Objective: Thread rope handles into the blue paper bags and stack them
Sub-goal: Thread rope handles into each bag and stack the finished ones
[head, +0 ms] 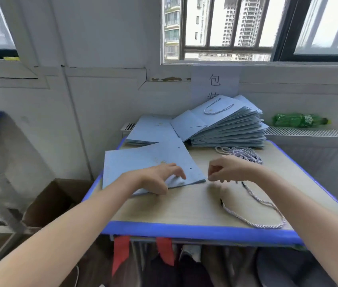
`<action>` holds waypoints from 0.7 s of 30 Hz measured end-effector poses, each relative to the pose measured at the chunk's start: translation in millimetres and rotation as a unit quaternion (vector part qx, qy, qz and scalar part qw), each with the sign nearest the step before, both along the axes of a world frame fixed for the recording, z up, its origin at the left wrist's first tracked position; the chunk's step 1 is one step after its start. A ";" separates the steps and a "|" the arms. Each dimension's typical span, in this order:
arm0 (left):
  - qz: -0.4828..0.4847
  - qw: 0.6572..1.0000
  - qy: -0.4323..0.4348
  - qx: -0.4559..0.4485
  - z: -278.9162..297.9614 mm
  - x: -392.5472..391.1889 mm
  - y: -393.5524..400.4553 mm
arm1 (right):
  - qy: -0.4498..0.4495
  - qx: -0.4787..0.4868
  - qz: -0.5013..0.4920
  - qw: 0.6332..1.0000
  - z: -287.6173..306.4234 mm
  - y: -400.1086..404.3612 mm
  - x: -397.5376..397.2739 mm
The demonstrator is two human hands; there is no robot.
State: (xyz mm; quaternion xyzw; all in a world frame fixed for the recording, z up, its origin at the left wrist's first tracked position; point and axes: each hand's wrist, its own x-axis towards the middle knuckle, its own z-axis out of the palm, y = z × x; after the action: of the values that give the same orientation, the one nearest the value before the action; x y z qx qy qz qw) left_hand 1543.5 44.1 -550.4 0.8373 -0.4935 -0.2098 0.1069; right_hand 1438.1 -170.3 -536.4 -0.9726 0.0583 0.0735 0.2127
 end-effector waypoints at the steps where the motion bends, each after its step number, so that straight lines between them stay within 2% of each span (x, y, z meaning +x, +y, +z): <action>1: 0.013 1.000 -0.008 -0.019 -0.5 -2.7 -1.1 | 0.017 0.014 0.004 1.000 3.3 3.3 -10.6; 5: 0.070 0.988 -0.026 -0.134 -8.8 -14.4 -11.5 | 0.077 -0.010 0.009 0.997 7.9 13.7 -46.7; 8: 0.101 0.982 -0.118 -0.105 -21.5 -19.2 -21.1 | 0.107 -0.082 -0.002 0.991 0.9 15.1 -57.0; 11: 0.144 0.979 -0.140 -0.023 -31.2 -20.0 -25.4 | 0.043 -0.127 -0.024 0.991 -5.0 8.5 -49.6; 15: 0.123 0.985 -0.119 -0.011 -37.6 -2.8 -30.0 | -0.063 -0.177 -0.096 0.977 -18.3 -17.5 -12.7; 17: 0.103 0.988 -0.108 -0.028 -34.4 9.4 -29.4 | -0.119 -0.157 -0.114 0.974 -22.5 -26.4 9.7; 21: 0.094 0.989 -0.083 -0.076 -28.9 32.1 -28.5 | -0.231 -0.039 -0.141 0.962 -24.7 -34.9 52.9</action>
State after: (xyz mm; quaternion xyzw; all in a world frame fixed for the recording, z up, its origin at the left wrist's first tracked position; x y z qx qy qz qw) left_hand 1575.6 15.7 -579.3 0.8840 -0.4341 -0.0901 0.1483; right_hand 1491.0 -205.3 -561.1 -0.9526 0.1474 -0.1865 0.1901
